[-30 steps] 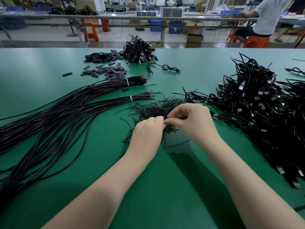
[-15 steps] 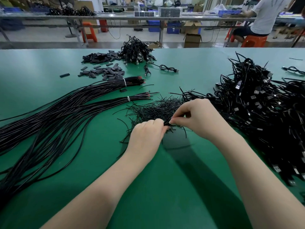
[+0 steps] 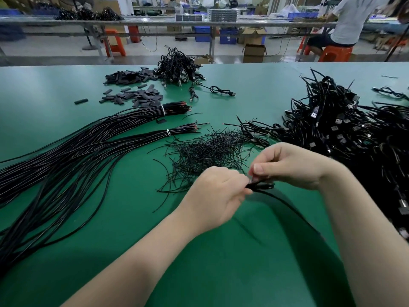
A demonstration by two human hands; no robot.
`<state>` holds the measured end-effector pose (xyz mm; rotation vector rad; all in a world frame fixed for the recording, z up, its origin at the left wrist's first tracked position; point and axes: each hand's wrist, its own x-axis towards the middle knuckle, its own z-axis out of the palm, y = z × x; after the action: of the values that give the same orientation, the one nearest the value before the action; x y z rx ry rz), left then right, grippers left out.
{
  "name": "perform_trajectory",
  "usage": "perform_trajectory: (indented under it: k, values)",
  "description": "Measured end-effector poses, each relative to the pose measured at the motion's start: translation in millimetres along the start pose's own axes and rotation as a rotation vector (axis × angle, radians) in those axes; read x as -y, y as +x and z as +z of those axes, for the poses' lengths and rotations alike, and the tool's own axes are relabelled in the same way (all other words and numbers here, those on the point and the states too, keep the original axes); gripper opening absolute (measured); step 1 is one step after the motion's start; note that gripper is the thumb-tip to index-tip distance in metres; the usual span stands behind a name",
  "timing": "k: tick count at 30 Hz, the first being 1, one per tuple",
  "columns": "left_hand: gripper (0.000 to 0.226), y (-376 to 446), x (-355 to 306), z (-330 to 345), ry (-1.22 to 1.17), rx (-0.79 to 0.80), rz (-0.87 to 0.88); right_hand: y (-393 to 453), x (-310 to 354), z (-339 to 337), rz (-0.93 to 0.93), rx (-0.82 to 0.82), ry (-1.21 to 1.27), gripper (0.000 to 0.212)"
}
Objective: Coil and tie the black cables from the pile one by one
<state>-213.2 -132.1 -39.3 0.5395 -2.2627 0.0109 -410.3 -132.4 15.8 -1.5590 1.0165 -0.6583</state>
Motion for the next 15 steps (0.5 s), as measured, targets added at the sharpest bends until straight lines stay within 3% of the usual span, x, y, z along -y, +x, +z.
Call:
perform_trajectory:
  k: [2,5,8,11,13,15]
  values:
    - [0.034,-1,-3,3,-0.19,-0.081,-0.204,12,-10,12,-0.03,-0.07,0.251,0.037]
    - [0.034,-3,0,3,-0.383,-0.228,-0.473,37,-14,38,-0.075,-0.268,0.3,0.007]
    - [0.028,-3,4,4,-0.516,-0.388,-0.715,50,-15,56,-0.199,-0.484,0.108,0.022]
    - [0.031,-3,12,7,-0.511,-0.43,-0.921,54,-15,63,-0.302,-0.645,-0.319,0.008]
    - [0.031,-4,15,7,-0.505,-0.455,-0.964,55,-13,67,-0.343,-0.695,-0.518,0.007]
    - [0.03,-4,14,6,-0.509,-0.477,-0.971,55,-10,72,-0.326,-0.7,-0.486,0.008]
